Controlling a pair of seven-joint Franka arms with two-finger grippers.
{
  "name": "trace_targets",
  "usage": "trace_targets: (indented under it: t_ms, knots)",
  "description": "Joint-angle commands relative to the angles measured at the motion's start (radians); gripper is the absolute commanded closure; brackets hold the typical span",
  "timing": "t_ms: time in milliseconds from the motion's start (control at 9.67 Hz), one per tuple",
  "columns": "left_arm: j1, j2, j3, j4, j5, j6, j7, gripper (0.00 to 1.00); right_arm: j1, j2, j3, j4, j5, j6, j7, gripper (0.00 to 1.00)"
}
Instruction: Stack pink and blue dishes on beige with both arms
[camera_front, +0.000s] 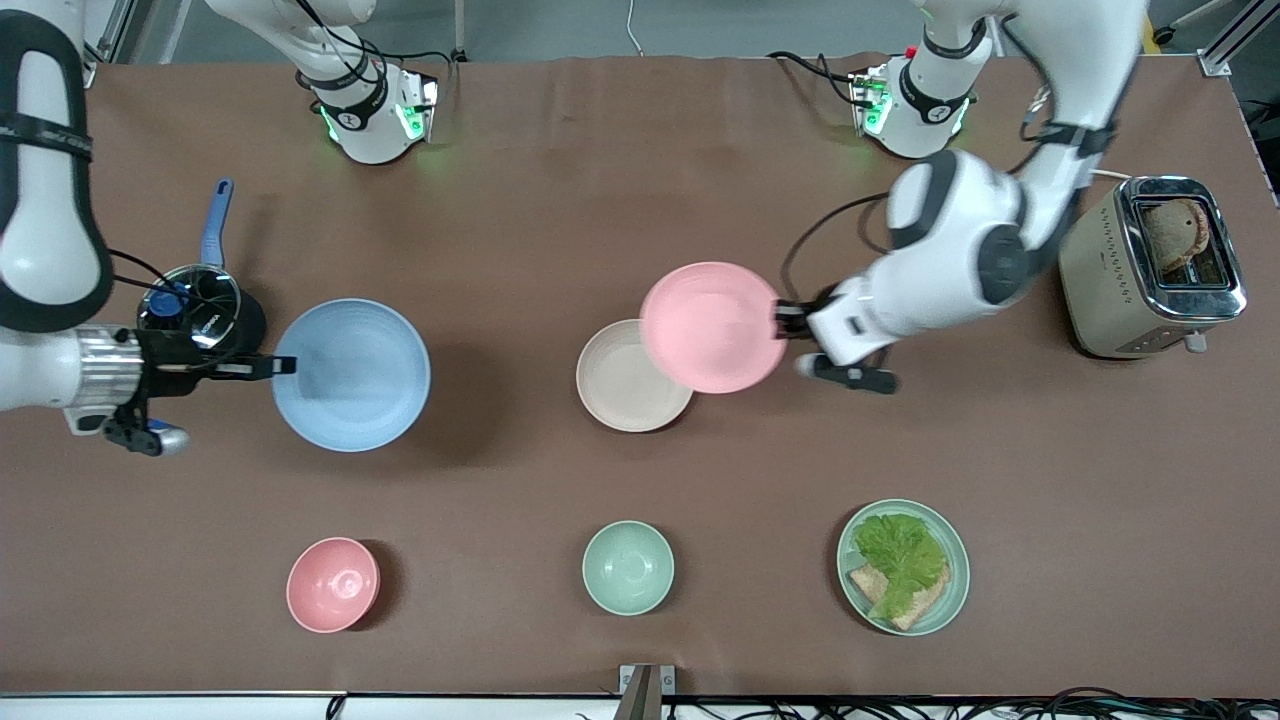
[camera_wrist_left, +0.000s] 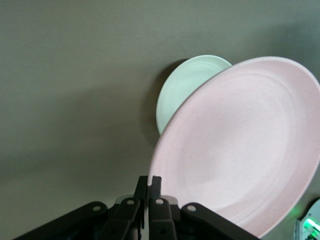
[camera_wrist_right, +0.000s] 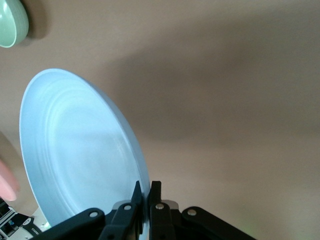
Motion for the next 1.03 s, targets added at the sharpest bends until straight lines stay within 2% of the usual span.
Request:
trace_targets:
  t_ms: [0,207,517,724,828,931]
  knots:
    - [-0.075,0.204,-0.01,0.036,0.137,0.148,-0.132,0.99,0.01,-0.006,0.035,-0.016,-0.016,0.034,0.04,0.99]
    - [-0.089,0.307,-0.017,0.091,0.3,0.176,-0.29,0.98,0.034,-0.006,0.044,-0.037,-0.016,0.071,0.052,0.99]
    - [-0.127,0.349,-0.02,0.111,0.328,0.176,-0.315,0.96,0.036,-0.007,0.162,-0.094,-0.018,0.172,0.159,0.99]
    - [-0.147,0.387,-0.019,0.152,0.336,0.178,-0.361,0.84,0.037,-0.006,0.219,-0.134,-0.022,0.231,0.203,0.98]
    - [-0.147,0.404,-0.019,0.18,0.363,0.178,-0.386,0.58,0.039,-0.006,0.259,-0.164,-0.022,0.274,0.204,0.98]
    - [-0.146,0.404,-0.019,0.184,0.388,0.178,-0.387,0.1,0.037,-0.006,0.287,-0.203,-0.022,0.332,0.204,0.98]
